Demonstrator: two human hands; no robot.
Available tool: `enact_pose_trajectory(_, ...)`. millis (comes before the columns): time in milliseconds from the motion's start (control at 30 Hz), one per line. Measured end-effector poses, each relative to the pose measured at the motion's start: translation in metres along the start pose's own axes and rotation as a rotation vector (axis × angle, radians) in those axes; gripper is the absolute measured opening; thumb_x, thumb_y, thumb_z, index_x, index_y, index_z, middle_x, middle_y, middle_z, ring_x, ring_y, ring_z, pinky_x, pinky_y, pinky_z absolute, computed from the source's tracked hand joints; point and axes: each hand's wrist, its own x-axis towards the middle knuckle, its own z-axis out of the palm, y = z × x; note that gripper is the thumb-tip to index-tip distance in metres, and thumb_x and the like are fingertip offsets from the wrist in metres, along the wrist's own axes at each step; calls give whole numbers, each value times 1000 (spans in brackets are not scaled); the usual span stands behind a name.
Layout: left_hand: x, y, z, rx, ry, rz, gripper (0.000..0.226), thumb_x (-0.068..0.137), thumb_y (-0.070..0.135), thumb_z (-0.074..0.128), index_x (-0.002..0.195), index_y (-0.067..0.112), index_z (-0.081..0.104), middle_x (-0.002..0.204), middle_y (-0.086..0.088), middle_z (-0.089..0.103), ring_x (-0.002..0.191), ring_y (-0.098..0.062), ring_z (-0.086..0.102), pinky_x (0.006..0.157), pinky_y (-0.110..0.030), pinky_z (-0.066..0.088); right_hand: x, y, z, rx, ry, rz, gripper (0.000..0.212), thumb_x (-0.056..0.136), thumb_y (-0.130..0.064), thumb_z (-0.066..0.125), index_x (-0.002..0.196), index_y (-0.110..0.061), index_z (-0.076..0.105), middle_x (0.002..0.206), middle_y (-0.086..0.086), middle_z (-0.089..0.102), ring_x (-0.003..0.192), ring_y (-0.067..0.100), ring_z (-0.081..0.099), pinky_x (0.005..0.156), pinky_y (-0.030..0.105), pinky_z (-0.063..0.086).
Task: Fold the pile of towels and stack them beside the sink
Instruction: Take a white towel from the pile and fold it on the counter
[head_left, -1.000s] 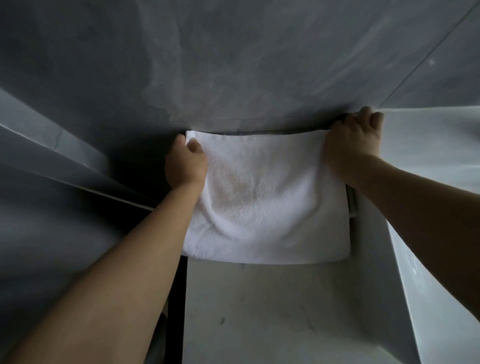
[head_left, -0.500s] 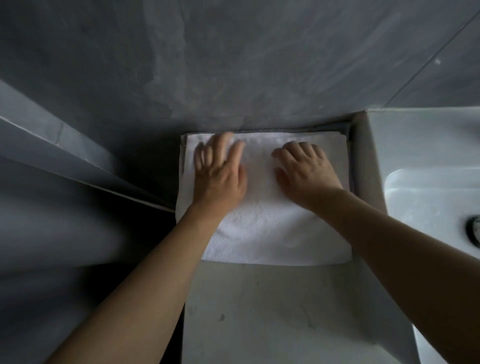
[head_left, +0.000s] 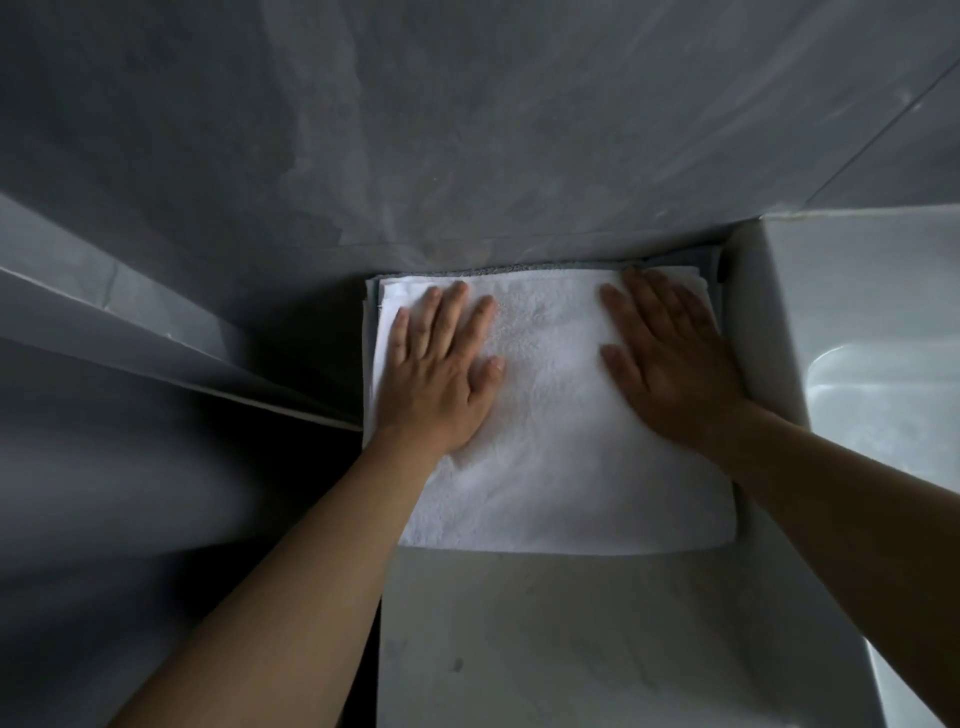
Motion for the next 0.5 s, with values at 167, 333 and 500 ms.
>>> enact_pose_trajectory(167,-5,9,-14,19,-112,-59,67,96,56,2,157,31,-12,165,3,-22,149,-17,-26,118,-47,-20,-11,-17,-18,21,-19,89,71,94,-52,7,155,-17,16,162,11,7,150,27,4,120,44,-3)
enact_pose_trajectory(333,-64,45,-19,-144,215,24,60,99,37,38,153,11,35,160,-11,30,150,-32,21,122,-55,5,-76,-58,-20,207,277,30,56,96,-35,38,143,-4,45,151,19,37,141,36,32,117,55,15)
enact_pose_trajectory(500,-128,59,11,-140,216,237,56,97,26,51,149,8,43,155,-14,39,146,-36,31,118,-59,22,-138,-79,16,211,202,-153,51,93,-27,45,138,-3,51,143,19,46,133,38,42,112,53,30)
